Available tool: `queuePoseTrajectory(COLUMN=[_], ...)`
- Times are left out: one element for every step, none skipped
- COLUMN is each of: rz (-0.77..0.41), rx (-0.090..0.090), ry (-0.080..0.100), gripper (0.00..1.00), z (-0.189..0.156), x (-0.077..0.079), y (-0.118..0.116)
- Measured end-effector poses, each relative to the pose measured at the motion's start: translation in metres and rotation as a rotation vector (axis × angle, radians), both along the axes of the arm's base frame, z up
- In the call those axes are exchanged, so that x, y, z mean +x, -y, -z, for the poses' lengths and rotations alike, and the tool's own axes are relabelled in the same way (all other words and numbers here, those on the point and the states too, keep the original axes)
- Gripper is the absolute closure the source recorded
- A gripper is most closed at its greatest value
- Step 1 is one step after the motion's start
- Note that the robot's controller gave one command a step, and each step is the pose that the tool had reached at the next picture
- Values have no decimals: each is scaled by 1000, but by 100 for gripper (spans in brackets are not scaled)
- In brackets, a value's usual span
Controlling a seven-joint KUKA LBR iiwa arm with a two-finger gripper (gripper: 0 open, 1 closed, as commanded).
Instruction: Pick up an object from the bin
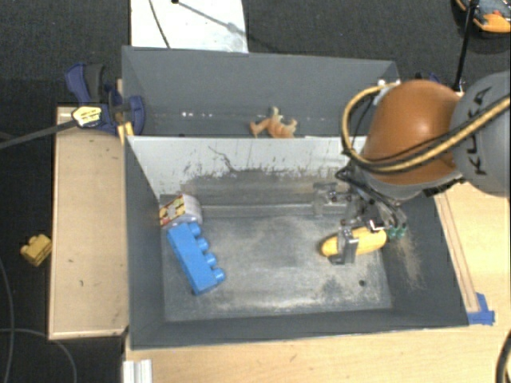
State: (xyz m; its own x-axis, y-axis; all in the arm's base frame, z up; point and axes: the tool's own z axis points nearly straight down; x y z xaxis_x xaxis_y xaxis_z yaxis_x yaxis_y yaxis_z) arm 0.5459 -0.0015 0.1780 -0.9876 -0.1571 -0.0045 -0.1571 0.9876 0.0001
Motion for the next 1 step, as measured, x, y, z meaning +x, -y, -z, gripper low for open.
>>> queuePoseTrajectory(rz=[66], rx=[0], ry=[5], gripper=[0], z=[42], x=[-11], y=[53])
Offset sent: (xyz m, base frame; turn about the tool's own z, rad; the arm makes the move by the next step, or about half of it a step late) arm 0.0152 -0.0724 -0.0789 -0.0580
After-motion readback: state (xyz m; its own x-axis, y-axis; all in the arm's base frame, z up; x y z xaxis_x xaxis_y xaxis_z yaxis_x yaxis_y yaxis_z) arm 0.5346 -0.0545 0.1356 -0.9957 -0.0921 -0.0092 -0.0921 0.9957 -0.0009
